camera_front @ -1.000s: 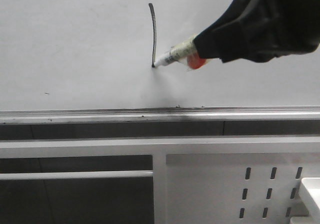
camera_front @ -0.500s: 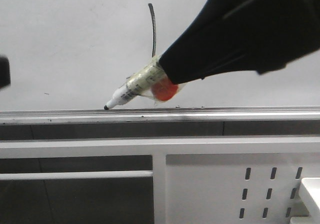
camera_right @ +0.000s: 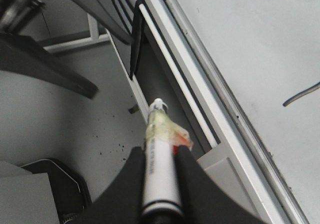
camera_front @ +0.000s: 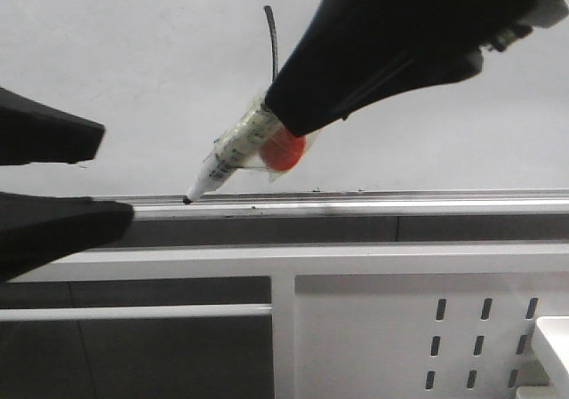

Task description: Write number 1 on whiteboard

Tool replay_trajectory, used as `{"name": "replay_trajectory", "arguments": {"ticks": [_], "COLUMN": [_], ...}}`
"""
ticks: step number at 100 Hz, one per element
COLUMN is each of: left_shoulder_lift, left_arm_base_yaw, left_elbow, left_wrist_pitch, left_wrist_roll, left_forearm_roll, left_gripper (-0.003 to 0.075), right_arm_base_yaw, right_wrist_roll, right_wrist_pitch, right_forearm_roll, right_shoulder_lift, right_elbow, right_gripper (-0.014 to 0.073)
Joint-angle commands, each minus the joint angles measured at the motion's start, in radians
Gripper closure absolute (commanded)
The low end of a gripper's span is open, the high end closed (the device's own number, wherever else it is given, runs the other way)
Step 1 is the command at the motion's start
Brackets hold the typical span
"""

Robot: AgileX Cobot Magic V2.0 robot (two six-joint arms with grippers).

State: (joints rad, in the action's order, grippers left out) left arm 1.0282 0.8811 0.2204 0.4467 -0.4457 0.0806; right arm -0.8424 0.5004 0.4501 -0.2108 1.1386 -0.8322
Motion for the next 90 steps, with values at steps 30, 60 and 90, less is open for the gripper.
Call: {"name": "replay_trajectory", "arguments": {"ticks": [30,60,90], "left_shoulder_lift": [0.195,0.195,0.195], "left_arm_base_yaw": [0.007,0.007,0.007], "left_elbow": [0.130,0.131,0.131], "left_wrist_pitch": [0.246,0.267,0.269], "left_wrist_roll": [0.004,0.004,0.004], "left_forearm_roll": [0.055,0.067,0.069], "left_gripper": [0.0390,0.0391,0.0449], "right_arm_base_yaw": [-0.005,-0.033,-0.029], "right_wrist_roll": [0.015,0.015,0.015], "right_wrist_pitch": [0.020,-0.004,-0.018], "right_forearm_roll": [0.028,0.030,0.049], "right_shoulder_lift": [-0.006,-0.006,-0.006], "right_elbow": [-0.089,-0.089,-0.089], "right_gripper": [0.0663,0.0663,0.0663]}}
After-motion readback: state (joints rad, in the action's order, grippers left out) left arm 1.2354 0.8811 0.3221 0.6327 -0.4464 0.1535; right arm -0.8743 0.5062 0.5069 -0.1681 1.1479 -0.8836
